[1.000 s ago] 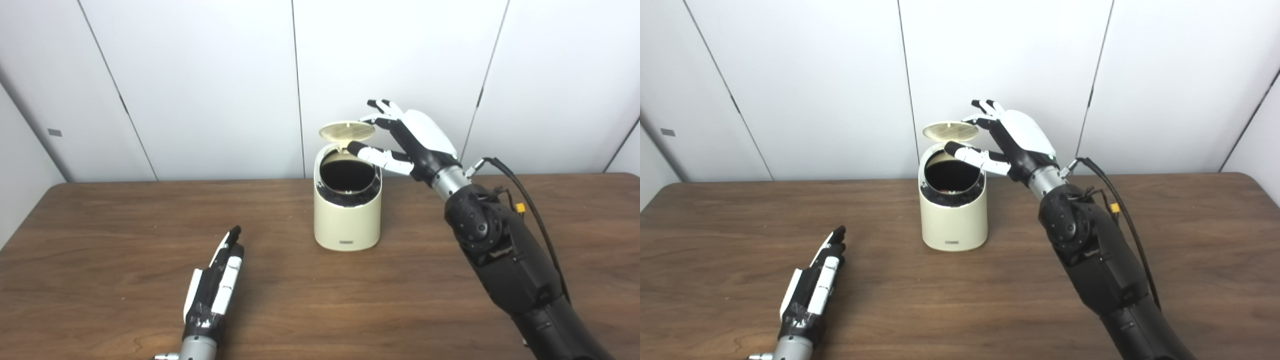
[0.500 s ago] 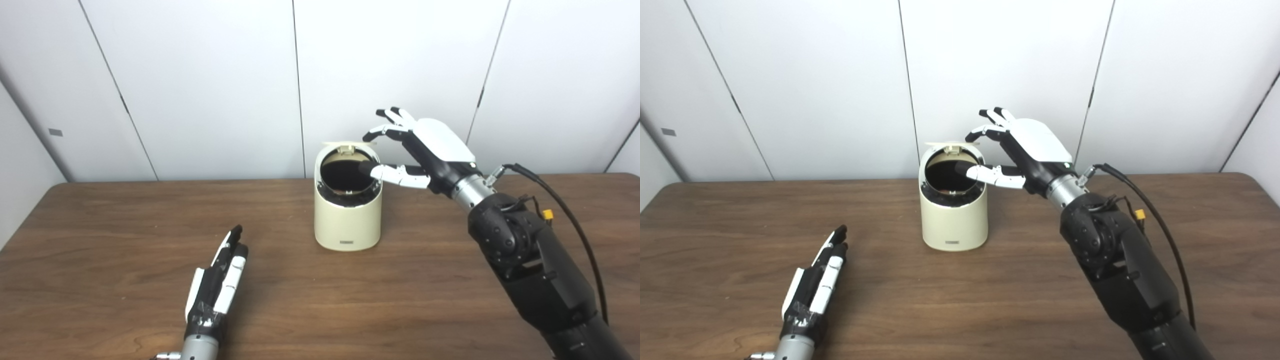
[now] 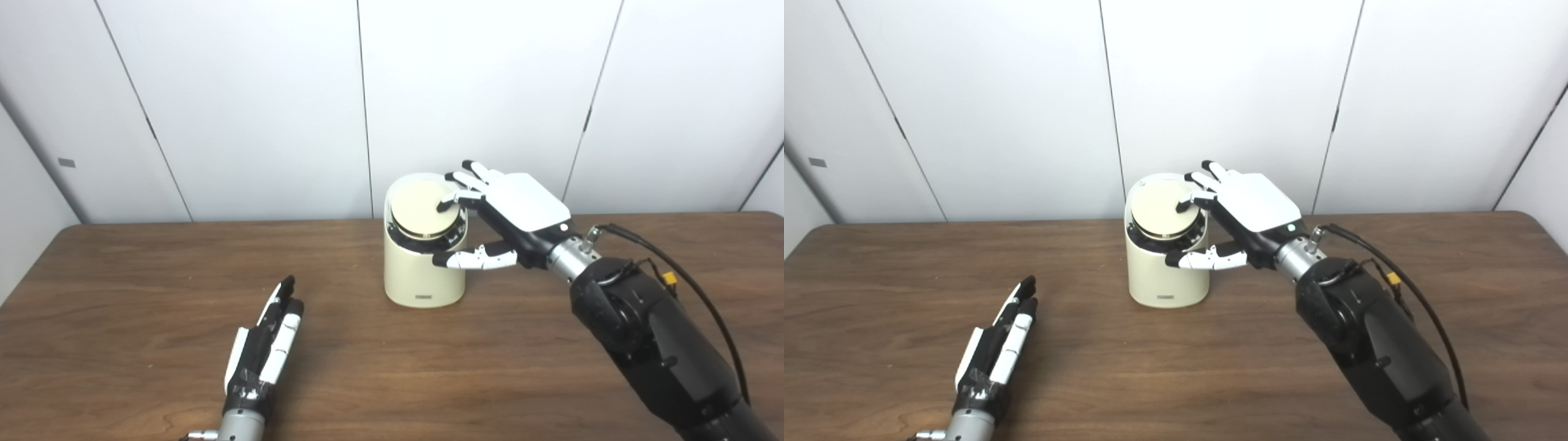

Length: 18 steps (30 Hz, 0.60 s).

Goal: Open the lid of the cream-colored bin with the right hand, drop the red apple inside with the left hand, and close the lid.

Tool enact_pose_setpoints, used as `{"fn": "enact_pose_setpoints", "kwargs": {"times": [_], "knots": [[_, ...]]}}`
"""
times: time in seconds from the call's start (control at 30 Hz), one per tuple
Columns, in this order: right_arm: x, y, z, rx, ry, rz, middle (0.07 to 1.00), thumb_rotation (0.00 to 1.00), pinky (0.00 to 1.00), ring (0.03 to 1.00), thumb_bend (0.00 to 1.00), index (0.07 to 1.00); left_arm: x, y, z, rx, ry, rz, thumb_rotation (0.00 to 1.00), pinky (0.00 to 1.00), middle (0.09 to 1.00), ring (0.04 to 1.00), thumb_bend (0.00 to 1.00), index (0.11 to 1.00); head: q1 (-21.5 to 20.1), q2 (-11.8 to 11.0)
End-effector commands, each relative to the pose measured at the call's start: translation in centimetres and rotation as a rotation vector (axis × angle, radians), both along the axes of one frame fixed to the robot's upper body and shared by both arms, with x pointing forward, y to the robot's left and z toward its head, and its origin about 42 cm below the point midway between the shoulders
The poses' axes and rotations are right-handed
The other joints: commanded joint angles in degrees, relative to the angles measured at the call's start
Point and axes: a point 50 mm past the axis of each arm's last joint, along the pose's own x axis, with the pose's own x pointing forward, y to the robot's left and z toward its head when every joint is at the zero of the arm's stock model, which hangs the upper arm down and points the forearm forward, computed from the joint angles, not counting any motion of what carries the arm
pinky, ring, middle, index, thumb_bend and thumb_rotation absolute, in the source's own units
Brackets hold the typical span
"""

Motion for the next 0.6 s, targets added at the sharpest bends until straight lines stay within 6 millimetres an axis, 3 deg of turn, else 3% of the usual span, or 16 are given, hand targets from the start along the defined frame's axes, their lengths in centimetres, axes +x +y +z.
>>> {"fn": "enact_pose_setpoints", "kwargs": {"times": [0.0,0.13,0.37,0.57], "knots": [[-0.2,0.6,1.3,-0.015,-0.054,0.043,0.937,0.84,0.99,1.0,0.53,0.738,0.2,-0.4,0.6,-0.012,-0.03,-0.034,0.83,0.99,0.997,0.986,0.6,0.997,-0.08,0.18],[-0.3,1.1,0.7,-0.049,-0.035,0.05,0.948,0.88,1.0,1.0,0.56,0.743,0.3,-0.4,0.6,-0.002,-0.046,-0.034,0.89,0.96,0.987,0.968,0.6,0.994,0.04,0.26],[-0.5,1.2,-0.2,-0.084,-0.045,0.078,0.953,0.9,0.96,1.0,0.56,0.744,0.5,-0.4,0.6,-0.017,-0.038,-0.019,0.89,0.96,0.982,0.967,0.64,0.988,0.05,0.51],[-0.8,1.2,-0.3,-0.104,-0.036,0.074,0.96,0.86,0.97,1.0,0.55,0.754,0.3,-0.5,0.6,-0.03,-0.037,-0.016,0.87,0.95,0.98,0.966,0.64,0.986,0.08,0.72]]}}
